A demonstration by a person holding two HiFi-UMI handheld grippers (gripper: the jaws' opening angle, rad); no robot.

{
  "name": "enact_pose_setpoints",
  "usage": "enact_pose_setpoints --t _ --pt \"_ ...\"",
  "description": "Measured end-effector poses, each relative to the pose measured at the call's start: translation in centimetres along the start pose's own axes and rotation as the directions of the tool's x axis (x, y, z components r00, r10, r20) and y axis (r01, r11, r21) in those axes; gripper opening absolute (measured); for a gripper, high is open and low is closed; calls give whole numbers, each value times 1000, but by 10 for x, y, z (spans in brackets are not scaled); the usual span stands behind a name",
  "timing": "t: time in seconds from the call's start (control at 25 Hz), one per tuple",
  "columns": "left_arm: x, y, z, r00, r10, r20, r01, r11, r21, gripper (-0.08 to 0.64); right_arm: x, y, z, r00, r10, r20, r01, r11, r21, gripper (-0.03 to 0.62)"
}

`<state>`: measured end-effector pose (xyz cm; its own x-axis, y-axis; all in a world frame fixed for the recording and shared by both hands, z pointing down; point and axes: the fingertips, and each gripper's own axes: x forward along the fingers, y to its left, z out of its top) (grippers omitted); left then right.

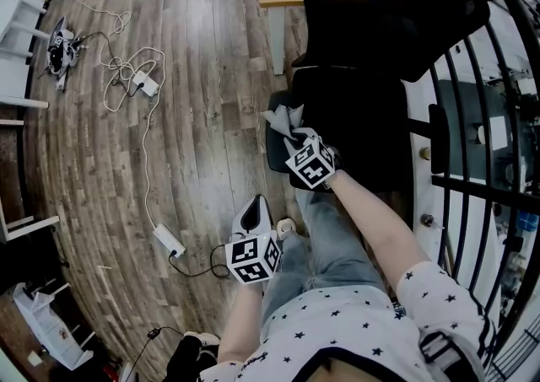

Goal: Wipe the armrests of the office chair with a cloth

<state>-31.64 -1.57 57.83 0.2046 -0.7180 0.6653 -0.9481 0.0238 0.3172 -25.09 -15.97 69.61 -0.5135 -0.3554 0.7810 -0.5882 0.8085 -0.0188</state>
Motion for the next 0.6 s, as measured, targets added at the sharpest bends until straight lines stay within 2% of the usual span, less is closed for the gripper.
enact_pose_setpoints --t 0.6 --pt "-22 -3 -13 1000 -4 16 4 1000 6 6 -14 35 -20 1000 24 -16 -24 1000 -15 31"
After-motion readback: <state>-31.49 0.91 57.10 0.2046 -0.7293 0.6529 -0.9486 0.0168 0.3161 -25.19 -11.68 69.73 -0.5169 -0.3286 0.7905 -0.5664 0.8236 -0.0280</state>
